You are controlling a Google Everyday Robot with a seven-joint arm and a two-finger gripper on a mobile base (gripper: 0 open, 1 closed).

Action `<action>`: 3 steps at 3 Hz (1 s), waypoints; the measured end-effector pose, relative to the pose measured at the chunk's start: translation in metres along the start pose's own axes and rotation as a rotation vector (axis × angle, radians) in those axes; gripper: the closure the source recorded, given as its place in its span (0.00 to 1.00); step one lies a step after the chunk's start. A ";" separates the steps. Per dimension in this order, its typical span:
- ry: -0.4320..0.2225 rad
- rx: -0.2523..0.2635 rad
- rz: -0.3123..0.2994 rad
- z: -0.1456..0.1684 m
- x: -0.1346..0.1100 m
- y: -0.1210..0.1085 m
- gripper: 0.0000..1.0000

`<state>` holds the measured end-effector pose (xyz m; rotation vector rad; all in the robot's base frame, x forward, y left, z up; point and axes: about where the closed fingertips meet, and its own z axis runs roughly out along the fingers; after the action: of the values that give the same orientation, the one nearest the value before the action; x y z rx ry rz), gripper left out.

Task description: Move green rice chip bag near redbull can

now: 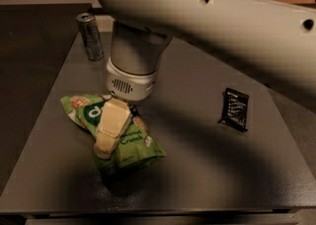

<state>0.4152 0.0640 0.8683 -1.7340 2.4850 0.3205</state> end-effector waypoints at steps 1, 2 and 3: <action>0.016 0.012 0.000 0.013 0.000 -0.006 0.00; 0.025 0.017 0.006 0.016 0.002 -0.011 0.17; 0.018 0.013 0.003 0.009 0.003 -0.011 0.40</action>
Offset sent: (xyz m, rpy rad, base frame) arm 0.0140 -0.0052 -0.0275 -0.0460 0.0084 -0.0128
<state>0.4238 0.0593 0.8577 -1.7364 2.4961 0.2892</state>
